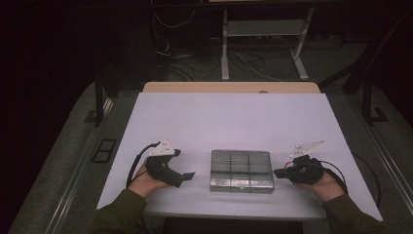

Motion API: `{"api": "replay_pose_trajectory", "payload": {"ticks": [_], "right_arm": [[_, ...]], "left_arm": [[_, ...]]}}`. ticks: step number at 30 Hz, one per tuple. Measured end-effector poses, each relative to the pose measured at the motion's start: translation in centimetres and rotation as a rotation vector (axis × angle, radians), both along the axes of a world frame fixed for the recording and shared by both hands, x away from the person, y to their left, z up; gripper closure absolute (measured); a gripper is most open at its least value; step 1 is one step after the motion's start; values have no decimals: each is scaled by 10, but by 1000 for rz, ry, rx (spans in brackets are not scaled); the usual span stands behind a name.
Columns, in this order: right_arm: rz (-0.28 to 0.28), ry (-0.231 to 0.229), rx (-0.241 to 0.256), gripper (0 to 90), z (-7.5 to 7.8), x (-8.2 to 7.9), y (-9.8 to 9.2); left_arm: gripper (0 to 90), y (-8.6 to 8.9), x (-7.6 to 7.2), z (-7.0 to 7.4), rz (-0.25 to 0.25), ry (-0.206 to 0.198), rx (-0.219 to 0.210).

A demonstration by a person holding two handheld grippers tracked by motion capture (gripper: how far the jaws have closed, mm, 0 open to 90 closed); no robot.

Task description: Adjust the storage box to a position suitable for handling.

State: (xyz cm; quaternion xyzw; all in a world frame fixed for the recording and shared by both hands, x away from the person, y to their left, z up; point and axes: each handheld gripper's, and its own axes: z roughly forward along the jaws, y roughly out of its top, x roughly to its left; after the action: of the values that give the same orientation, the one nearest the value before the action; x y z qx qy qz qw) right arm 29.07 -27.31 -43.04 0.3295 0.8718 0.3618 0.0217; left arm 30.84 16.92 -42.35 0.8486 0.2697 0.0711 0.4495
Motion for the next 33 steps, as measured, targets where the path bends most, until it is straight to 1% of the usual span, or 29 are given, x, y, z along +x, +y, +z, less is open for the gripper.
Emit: {"api": "replay_pose_trajectory", "payload": {"ticks": [3, 5, 8, 12, 20, 30, 31, 32, 33], "right_arm": [[11, 8, 2, 890, -1, 0, 4], [11, 2, -19, 890, -2, 1, 8], [14, 6, -19, 891, -3, 2, 10], [30, -3, -25, 891, -3, 3, 19], [43, -9, -29, 891, -3, 6, 28], [48, -14, -25, 890, -3, 7, 29], [47, -22, -17, 887, -2, 7, 28], [42, -26, -15, 861, -2, 8, 27], [42, -26, -15, 861, -2, 8, 27]], "left_arm": [[0, 0, 0, 0, -7, -1, 3], [0, -1, 0, 0, -6, 2, 3], [0, -2, 0, 0, -5, 4, 2], [0, -1, 0, 0, -5, 1, 2], [0, -1, -1, 0, -5, 3, 0], [0, -1, -2, 0, -6, 0, 4], [0, -1, -2, 0, -3, 0, 0], [0, -1, -2, 0, -2, 0, 2], [0, 0, -2, 0, -5, -2, 5]]}}
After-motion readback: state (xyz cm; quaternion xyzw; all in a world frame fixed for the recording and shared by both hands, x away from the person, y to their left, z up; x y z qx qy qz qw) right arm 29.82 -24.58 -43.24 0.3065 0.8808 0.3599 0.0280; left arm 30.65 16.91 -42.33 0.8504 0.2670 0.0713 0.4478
